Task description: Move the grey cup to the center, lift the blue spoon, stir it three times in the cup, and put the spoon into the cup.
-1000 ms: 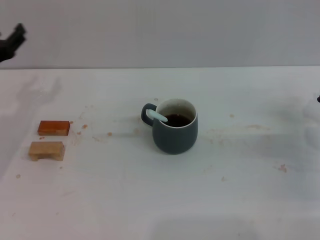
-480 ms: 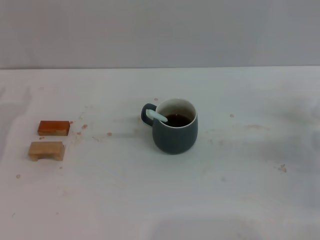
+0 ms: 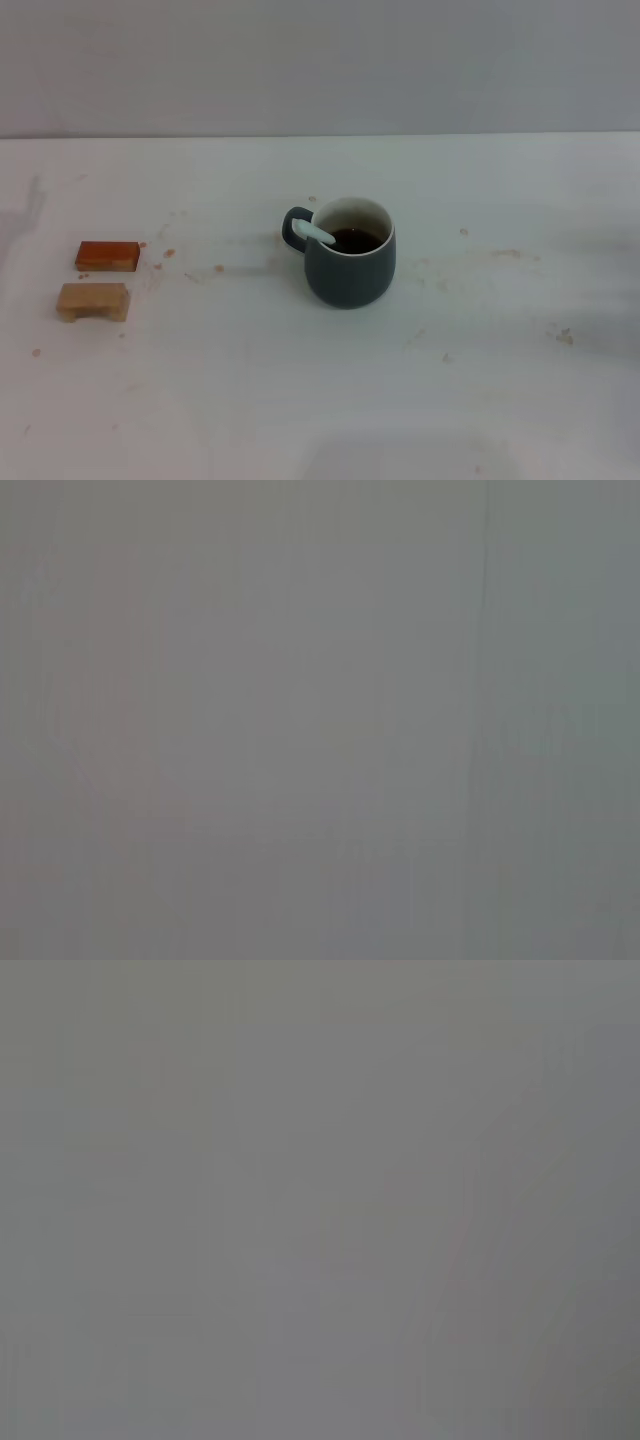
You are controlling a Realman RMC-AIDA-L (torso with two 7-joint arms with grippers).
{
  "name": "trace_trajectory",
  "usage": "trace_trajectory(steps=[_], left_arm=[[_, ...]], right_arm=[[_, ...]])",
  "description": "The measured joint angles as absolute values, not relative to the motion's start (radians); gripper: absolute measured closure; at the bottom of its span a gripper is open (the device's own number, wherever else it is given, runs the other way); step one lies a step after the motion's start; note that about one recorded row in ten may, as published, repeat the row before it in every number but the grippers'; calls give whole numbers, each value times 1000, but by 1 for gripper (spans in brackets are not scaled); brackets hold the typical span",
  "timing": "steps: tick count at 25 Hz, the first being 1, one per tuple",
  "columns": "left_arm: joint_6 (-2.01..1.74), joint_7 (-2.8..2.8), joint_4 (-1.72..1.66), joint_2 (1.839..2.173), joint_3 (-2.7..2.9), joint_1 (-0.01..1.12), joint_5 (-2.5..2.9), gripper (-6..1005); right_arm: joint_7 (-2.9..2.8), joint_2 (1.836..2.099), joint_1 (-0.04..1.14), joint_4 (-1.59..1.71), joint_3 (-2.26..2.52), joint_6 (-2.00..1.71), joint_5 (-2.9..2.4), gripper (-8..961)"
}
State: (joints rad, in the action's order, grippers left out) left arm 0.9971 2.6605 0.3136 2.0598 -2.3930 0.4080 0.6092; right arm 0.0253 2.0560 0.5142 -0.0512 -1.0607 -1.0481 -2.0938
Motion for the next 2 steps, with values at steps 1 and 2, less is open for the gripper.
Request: trace_trajectory(steps=[1, 2], left_arm=[[997, 2661, 314, 2060, -2393, 408, 609, 299], [996, 2661, 314, 2060, -2394, 408, 607, 299]], right_arm=[[25, 2056, 514, -51, -1061, -1048, -2094, 922], [25, 2055, 510, -50, -1068, -1056, -2094, 922]])
